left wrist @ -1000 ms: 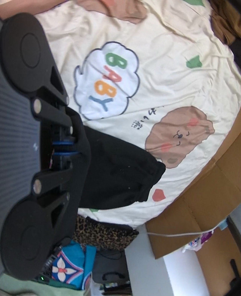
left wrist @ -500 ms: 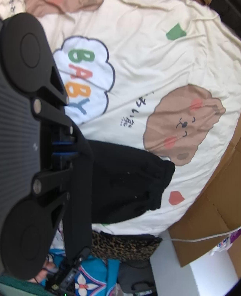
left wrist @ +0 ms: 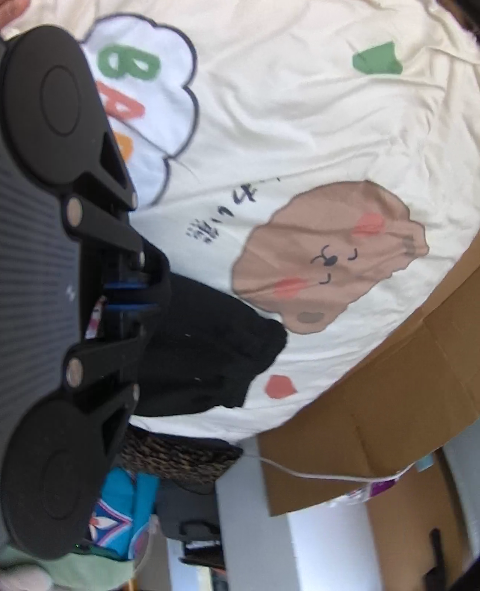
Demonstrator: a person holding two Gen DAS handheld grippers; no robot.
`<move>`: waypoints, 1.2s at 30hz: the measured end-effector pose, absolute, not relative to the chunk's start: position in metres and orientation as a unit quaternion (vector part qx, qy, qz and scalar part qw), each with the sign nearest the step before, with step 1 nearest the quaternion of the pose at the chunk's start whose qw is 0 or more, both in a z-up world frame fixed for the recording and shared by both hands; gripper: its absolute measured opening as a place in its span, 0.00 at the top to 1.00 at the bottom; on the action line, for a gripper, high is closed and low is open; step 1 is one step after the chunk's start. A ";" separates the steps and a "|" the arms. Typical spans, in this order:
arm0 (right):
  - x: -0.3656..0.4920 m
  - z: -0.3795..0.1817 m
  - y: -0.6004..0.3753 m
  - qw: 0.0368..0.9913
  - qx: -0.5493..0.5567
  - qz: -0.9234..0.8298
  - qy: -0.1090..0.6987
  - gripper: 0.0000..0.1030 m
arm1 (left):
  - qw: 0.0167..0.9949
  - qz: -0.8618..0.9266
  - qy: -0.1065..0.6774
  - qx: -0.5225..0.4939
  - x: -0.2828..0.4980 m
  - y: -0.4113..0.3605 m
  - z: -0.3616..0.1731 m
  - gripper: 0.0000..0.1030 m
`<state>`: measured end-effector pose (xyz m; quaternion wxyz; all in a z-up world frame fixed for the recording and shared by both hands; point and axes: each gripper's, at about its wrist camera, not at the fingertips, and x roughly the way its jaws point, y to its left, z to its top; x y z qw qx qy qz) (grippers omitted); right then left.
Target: Fold clothes
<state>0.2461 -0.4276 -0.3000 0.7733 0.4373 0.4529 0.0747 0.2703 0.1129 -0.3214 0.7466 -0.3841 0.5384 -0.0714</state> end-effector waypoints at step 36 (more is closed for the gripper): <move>0.298 -0.331 -0.423 0.757 0.460 0.069 0.460 0.58 | 0.745 -0.067 0.523 -0.409 0.308 0.109 -0.356 0.56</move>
